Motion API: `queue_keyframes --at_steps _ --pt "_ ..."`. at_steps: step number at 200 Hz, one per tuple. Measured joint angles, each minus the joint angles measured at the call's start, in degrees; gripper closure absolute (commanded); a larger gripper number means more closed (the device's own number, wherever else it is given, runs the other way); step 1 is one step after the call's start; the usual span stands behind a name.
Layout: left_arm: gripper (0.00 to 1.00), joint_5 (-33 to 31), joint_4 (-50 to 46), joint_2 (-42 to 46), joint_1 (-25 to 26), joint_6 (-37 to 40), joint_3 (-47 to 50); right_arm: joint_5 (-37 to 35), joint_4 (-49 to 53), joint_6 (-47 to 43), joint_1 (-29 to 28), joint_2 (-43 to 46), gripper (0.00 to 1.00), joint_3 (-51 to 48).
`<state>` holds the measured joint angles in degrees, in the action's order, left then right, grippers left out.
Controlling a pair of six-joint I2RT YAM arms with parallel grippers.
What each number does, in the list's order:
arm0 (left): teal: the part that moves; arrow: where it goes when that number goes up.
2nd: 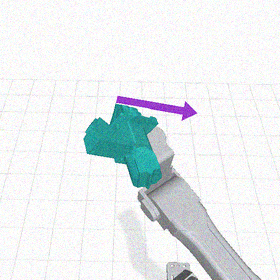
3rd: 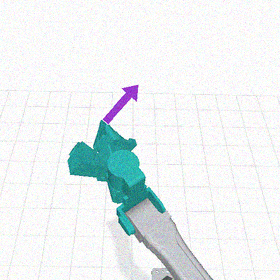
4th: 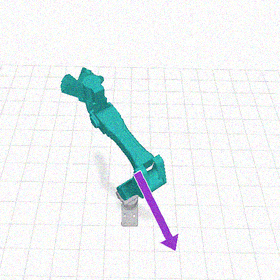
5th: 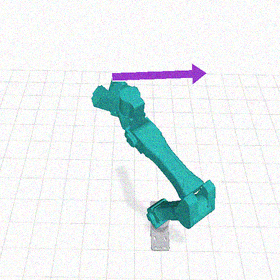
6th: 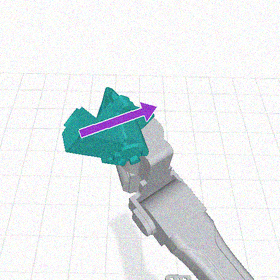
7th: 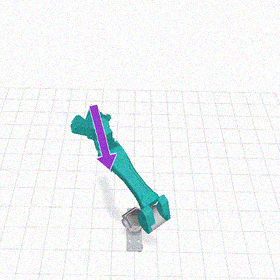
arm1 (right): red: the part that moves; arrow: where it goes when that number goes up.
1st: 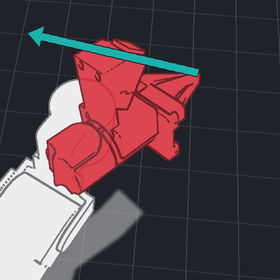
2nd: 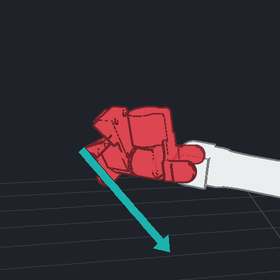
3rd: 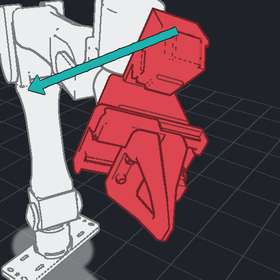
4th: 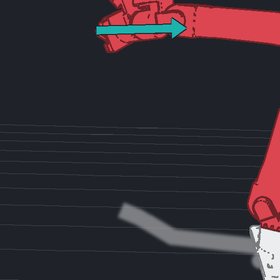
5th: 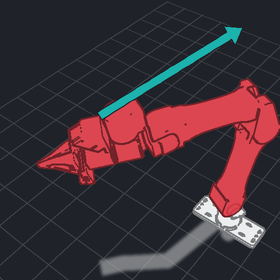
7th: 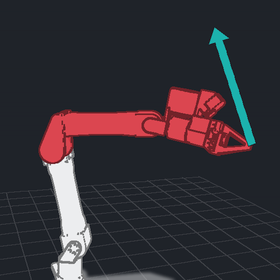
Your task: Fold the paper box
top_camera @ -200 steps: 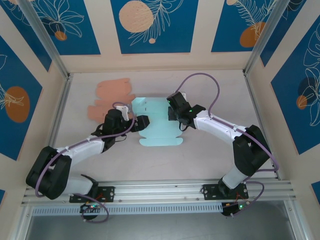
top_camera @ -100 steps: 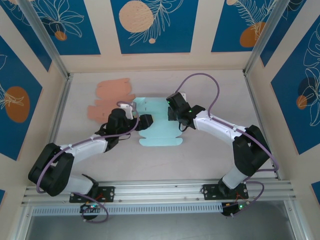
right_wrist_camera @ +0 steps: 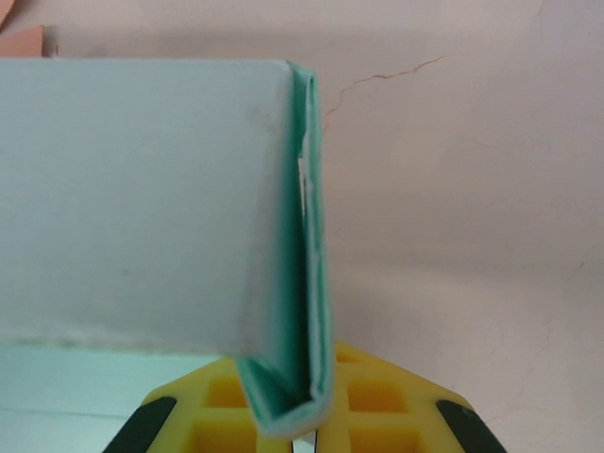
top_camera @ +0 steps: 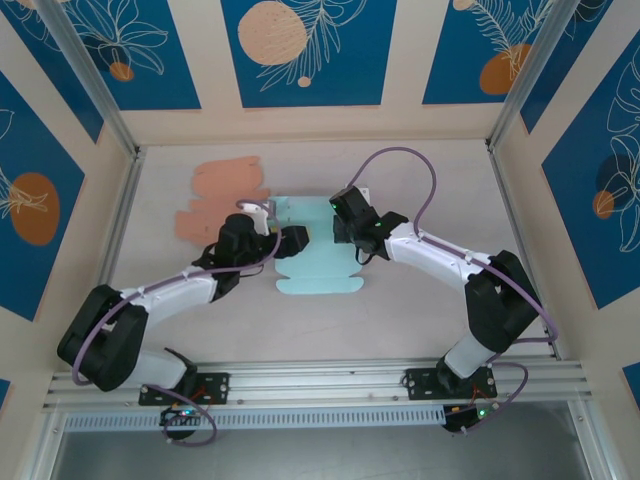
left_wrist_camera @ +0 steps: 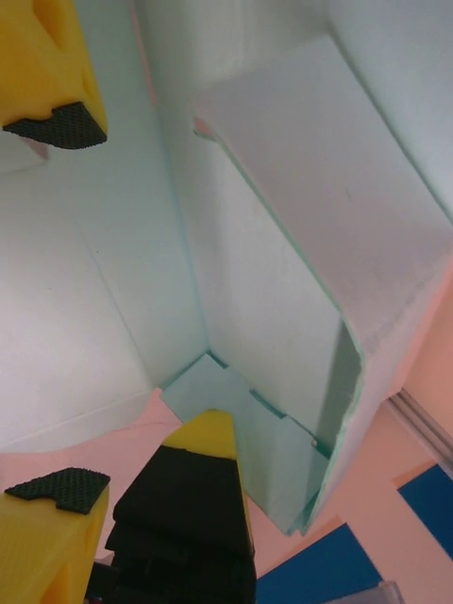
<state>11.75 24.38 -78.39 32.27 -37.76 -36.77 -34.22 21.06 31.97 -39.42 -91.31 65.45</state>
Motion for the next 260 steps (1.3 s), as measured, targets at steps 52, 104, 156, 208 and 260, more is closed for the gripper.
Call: queue_keyframes --at_steps 52,104,156,208,260 --pt "0.0 -6.1 -9.5 8.9 -0.3 -0.7 1.8 -0.2 -0.1 0.0 0.0 0.0 0.94 -0.3" --pt "0.0 -5.3 -10.3 4.8 -1.4 -1.8 2.2 -0.2 0.0 0.1 0.0 0.6 0.94 -1.5" --pt "0.0 -3.5 -6.6 -0.4 -1.4 -3.6 2.8 -0.1 -0.4 0.5 0.0 1.3 0.94 -1.6" --pt "0.08 -2.1 -0.6 -4.3 -1.4 -4.0 2.3 -0.1 -0.6 1.0 -0.4 1.3 0.94 -1.7" --pt "0.29 -2.3 1.0 -4.2 -1.4 -2.3 0.2 -0.4 -1.0 1.3 -0.4 1.3 0.94 -2.0"
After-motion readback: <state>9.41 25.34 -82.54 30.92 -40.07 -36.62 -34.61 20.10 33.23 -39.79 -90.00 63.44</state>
